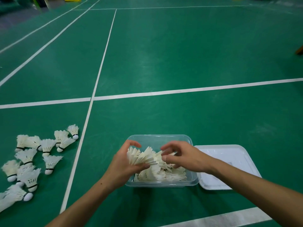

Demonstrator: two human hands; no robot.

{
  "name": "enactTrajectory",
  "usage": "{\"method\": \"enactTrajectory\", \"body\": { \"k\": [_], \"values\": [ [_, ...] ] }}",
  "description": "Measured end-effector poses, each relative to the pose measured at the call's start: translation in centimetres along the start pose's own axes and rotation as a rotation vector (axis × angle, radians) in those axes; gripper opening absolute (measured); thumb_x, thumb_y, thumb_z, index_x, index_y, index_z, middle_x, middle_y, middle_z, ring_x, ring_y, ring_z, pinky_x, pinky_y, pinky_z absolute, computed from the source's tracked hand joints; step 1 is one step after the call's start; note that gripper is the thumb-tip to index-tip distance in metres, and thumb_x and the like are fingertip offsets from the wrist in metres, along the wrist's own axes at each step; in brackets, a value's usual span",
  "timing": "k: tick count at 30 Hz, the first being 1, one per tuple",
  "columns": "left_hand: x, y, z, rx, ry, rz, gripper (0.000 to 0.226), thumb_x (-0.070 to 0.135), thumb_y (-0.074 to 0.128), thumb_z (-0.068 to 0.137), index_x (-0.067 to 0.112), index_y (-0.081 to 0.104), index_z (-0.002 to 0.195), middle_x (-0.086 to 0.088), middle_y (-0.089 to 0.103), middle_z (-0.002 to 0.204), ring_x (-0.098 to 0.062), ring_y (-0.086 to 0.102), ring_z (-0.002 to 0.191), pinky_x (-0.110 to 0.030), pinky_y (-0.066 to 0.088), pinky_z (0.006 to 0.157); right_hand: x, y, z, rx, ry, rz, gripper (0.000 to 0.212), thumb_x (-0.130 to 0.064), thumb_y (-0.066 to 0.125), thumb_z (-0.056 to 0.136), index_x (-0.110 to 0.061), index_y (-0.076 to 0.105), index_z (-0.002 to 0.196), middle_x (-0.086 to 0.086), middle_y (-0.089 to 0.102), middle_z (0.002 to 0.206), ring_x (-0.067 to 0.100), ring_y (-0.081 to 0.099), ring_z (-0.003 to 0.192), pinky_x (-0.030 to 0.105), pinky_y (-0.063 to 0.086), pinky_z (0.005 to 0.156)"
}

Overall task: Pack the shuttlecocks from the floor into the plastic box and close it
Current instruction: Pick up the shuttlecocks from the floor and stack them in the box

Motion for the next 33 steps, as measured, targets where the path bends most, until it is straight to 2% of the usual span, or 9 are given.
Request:
{"method": "enactTrajectory", "body": {
  "k": [3,5,9,13,15,18,24,29,33],
  "values": [
    [1.3,0.5,-0.1,-0.037,0.027,-0.01,0.071,0.018,0.1,0.068,0.03,0.055,0.122,-0.016,0.072,0.086,-0.043,0.071,0.07,-0.06,0.061,0.062,-2.0,0.0,-0.3,0.003,-0.104,-0.012,0.063,-0.04,0.087,0.086,-0.042,0.057,0.141,-0.013,0.062,0.138,0.008,0.072,0.108,0.032,0.063,0.091],
    [2.0,0.7,-0.1,-0.052,0.036,-0.015,0.071,0.016,0.1,0.068,0.031,0.055,0.121,-0.016,0.072,0.085,-0.041,0.072,0.07,-0.061,0.061,0.061,-2.0,0.4,-0.1,-0.003,-0.149,-0.037,0.064,-0.038,0.09,0.083,-0.047,0.059,0.138,-0.011,0.062,0.137,0.009,0.072,0.108,0.033,0.063,0.091],
    [2.2,0.6,-0.1,-0.074,0.05,0.016,0.072,0.02,0.1,0.067,0.031,0.055,0.122,-0.016,0.073,0.086,-0.04,0.072,0.07,-0.058,0.062,0.061,-1.6,0.9,0.1,0.013,-0.164,0.007,0.053,-0.031,0.092,0.081,-0.043,0.067,0.127,-0.004,0.065,0.128,0.017,0.075,0.102,0.042,0.066,0.086],
    [1.8,0.1,0.0,-0.056,0.077,0.081,0.07,0.023,0.098,0.068,0.036,0.055,0.121,-0.005,0.077,0.092,-0.03,0.074,0.071,-0.054,0.063,0.064,-1.0,0.4,-0.1,0.043,-0.149,0.008,0.049,-0.029,0.093,0.079,-0.039,0.068,0.121,-0.002,0.064,0.125,0.022,0.075,0.096,0.043,0.066,0.083],
    [1.3,-0.5,0.0,-0.019,0.092,0.133,0.069,0.029,0.097,0.068,0.037,0.054,0.121,-0.003,0.078,0.091,-0.03,0.073,0.068,-0.051,0.063,0.061,-0.1,-0.7,-0.4,0.074,-0.133,-0.035,0.05,-0.033,0.093,0.078,-0.041,0.067,0.119,-0.006,0.065,0.124,0.019,0.075,0.095,0.042,0.065,0.085],
    [0.0,-1.5,-0.2,0.012,0.09,0.225,0.069,0.04,0.095,0.07,0.04,0.052,0.123,-0.015,0.069,0.071,-0.04,0.063,0.057,-0.05,0.059,0.053,1.6,-2.2,-1.1,0.104,-0.111,-0.195,0.05,-0.043,0.092,0.076,-0.047,0.064,0.118,-0.015,0.065,0.122,0.008,0.072,0.099,0.038,0.063,0.087],
    [-0.8,-1.7,-0.6,0.018,0.107,0.262,0.065,0.035,0.094,0.074,0.04,0.053,0.123,-0.021,0.06,0.065,-0.039,0.056,0.054,-0.047,0.057,0.05,2.9,-1.2,-1.4,0.057,-0.092,-0.48,0.056,-0.054,0.087,0.076,-0.046,0.06,0.125,-0.026,0.063,0.122,-0.002,0.066,0.103,0.026,0.057,0.085],
    [-1.1,-1.3,-0.4,-0.009,0.103,0.315,0.065,0.037,0.094,0.075,0.041,0.051,0.124,-0.018,0.052,0.06,-0.02,0.044,0.05,-0.041,0.056,0.054,3.5,1.3,0.3,-0.023,-0.106,-0.454,0.059,-0.044,0.091,0.077,-0.038,0.061,0.127,-0.015,0.064,0.128,0.005,0.067,0.1,0.032,0.058,0.091],
    [-1.2,-1.4,-0.6,0.001,0.127,0.334,0.064,0.038,0.093,0.075,0.043,0.05,0.123,0.002,0.041,0.059,-0.01,0.034,0.053,-0.03,0.033,0.051,3.8,1.9,1.2,-0.021,-0.113,-0.448,0.061,-0.044,0.093,0.076,-0.037,0.063,0.128,-0.013,0.061,0.128,0.004,0.069,0.097,0.029,0.059,0.087]
  ]
}}
Point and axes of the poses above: each hand's wrist, its own z-axis towards the middle knuckle, its own y-axis out of the palm, x = y × z, the point moved 2 cm from there along z, towards the middle knuckle
